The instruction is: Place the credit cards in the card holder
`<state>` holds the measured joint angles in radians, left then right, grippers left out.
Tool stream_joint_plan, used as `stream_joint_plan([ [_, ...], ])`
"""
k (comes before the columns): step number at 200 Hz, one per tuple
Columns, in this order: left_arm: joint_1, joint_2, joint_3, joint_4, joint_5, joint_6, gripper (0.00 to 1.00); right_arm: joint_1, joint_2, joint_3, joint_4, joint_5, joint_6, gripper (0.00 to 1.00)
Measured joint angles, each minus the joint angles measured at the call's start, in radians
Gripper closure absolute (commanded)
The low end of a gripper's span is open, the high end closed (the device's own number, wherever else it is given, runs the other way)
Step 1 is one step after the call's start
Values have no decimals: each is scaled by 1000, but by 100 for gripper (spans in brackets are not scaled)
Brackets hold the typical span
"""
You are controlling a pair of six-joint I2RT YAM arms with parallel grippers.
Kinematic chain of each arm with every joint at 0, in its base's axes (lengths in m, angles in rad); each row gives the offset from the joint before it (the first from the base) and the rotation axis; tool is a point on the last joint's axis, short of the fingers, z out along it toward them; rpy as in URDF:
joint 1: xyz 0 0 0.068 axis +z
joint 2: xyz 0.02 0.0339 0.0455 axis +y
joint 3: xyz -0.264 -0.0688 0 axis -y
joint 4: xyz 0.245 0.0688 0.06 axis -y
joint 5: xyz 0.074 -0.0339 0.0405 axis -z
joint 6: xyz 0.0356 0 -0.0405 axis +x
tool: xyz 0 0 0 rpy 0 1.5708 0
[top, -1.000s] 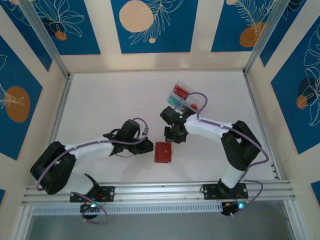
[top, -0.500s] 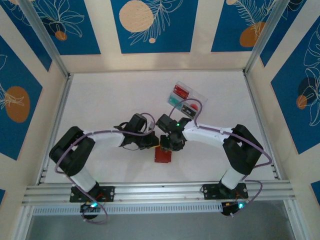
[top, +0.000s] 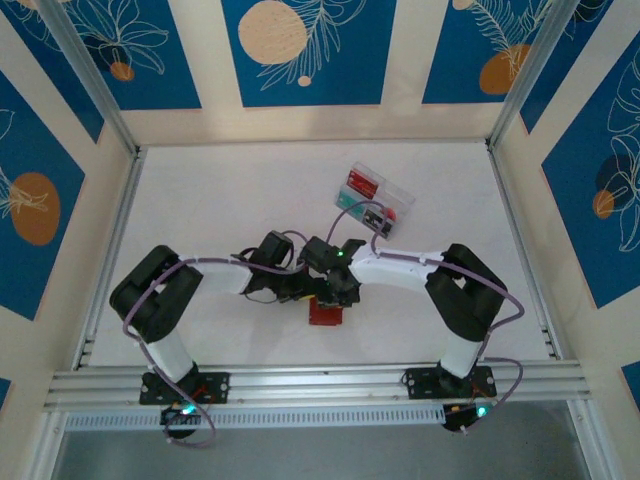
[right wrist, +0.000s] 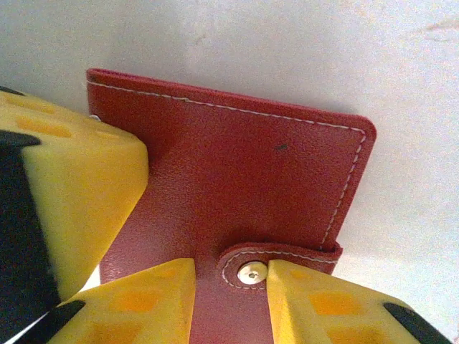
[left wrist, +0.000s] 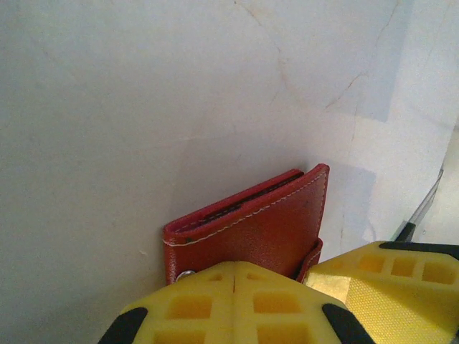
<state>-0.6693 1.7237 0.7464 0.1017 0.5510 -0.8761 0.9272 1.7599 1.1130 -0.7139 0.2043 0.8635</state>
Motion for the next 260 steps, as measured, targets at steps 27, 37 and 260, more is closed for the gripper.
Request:
stream_joint_plan([
  [27,2,0,-10,19,3,3,100,22,24,23,-29,42,2,69],
  [37,2,0,-13,23,3,4,100,26,30,29,-38,55,8,72],
  [260,2,23,-148,343,17,-74,100,-119,-406,-356,78,85,225,71],
])
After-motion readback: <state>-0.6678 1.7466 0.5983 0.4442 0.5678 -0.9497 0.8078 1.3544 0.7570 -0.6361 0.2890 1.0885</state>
